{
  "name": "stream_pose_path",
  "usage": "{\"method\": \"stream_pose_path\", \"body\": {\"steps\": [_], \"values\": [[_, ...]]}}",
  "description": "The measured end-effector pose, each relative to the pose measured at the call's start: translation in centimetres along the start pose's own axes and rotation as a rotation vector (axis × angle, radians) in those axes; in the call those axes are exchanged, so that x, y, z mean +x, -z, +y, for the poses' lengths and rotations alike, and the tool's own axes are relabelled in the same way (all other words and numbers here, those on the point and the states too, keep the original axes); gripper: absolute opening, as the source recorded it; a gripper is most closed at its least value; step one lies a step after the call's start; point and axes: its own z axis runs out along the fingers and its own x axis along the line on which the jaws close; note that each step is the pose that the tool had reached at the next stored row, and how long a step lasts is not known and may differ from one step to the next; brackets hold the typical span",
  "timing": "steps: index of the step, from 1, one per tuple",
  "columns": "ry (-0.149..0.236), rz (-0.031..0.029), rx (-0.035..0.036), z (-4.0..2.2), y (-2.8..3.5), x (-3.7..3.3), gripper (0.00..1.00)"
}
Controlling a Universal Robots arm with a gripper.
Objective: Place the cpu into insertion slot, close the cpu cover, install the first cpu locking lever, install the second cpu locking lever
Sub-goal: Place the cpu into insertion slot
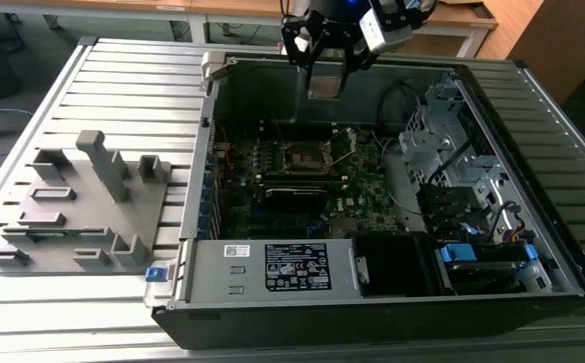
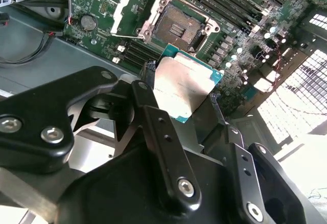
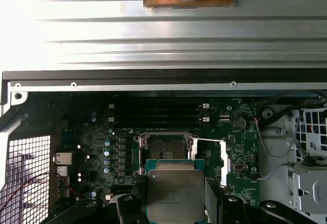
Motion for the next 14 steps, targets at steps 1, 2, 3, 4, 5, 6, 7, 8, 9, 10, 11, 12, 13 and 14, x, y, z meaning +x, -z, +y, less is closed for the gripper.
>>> {"method": "stream_pose_path", "body": {"steps": [1,2,3,4,5,6,7,8,9,10,11,12,13,14], "values": [[0.000,0.0000,0.0000,0.00,-0.07,0.00,0.54],[0.000,0.0000,0.0001,-0.01,-0.13,0.00,0.54],[0.000,0.0000,0.0001,-0.01,-0.17,0.00,0.54],[0.000,0.0001,0.0002,-0.01,-0.19,-0.01,0.54],[0.000,0.0001,0.0003,-0.02,-0.18,0.00,0.54],[0.000,0.0001,0.0003,-0.02,-0.19,0.00,0.54],[0.000,0.0000,0.0001,-0.02,-0.20,0.00,0.54],[0.000,0.0001,0.0001,-0.02,-0.20,0.00,0.54],[0.000,0.0001,0.0001,-0.02,-0.21,-0.01,0.54],[0.000,0.0000,0.0000,-0.02,-0.24,-0.01,0.54],[0.000,-0.0001,-0.0003,-0.02,-0.29,-0.01,0.54],[0.000,0.0000,-0.0001,-0.03,-0.35,-0.01,0.54],[0.000,0.0000,0.0000,-0.04,-0.42,-0.01,0.54],[0.000,0.0000,0.0001,-0.04,-0.48,-0.01,0.54]]}}
